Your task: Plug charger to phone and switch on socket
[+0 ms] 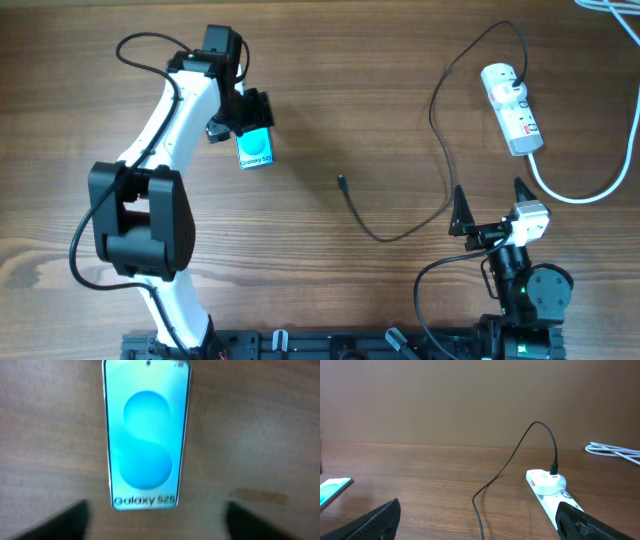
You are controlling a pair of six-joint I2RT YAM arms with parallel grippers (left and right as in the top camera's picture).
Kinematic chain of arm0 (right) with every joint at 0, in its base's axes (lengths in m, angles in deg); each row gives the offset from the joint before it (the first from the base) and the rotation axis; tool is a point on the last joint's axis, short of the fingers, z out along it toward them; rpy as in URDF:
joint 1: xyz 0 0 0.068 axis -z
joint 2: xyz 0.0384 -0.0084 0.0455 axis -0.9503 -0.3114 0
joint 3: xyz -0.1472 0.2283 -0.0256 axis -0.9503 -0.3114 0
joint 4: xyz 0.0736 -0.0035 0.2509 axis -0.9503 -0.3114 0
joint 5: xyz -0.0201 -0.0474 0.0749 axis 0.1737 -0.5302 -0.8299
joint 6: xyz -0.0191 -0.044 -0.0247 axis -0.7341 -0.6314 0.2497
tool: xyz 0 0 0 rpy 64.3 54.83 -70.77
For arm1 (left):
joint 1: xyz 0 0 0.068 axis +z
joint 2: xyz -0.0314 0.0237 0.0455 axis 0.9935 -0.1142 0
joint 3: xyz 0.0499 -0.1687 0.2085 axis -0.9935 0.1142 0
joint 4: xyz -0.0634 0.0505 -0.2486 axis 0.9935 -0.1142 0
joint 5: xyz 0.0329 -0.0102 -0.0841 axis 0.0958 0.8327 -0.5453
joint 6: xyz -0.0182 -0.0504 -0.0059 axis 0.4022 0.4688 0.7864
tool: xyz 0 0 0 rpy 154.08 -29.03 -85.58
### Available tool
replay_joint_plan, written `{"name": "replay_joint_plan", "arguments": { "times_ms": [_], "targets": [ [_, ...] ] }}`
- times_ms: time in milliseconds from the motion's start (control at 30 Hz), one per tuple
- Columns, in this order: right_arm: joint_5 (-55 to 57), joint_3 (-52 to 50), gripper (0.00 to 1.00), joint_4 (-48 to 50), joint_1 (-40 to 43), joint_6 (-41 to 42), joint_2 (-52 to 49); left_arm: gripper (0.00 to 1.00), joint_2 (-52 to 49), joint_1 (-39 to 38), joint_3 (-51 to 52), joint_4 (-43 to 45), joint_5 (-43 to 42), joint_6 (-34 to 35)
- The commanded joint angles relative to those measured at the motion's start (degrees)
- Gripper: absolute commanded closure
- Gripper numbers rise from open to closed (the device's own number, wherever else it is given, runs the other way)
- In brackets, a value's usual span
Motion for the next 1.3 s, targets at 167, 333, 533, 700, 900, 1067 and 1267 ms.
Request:
{"name": "replay_joint_plan", "arguments": {
  "times_ms": [167,333,533,700,900,1067,1267],
  "targets": [
    [-0.5,-0.1,0.00,0.2,0.0,0.7,0.4,0.00,-0.4,-0.3,6.1,6.2,3.5,3.7],
    [-0.5,-0.1,0.00,0.2,0.0,0.7,0.4,0.00,-0.5,-0.3,8.1,11.6,4.0,3.7],
    [-0.5,-0.1,0.00,0.2,0.0,0.7,0.4,0.00,-0.7,-0.4,11.9,17.3,4.1,3.7],
    [-0.5,-0.1,0.00,0.2,0.0,0.7,0.4,0.00,-1.0,-0.5,14.2,18.7,4.1,3.7],
    [-0.5,-0.1,0.00,0.2,0.0,0.7,0.4,0.00,-2.2,-0.5,15.7,18.8,3.9,3.7],
    [-0.5,-0.1,0.00,0.2,0.0,0.7,0.4,0.00,-2.2,-0.5,16.0,20.4,3.9,3.7],
    [-0.5,-0.1,0.00,0.2,0.0,0.7,0.4,0.00,-2.2,-0.5,16.0,22.4,3.9,3.7]
  ]
}}
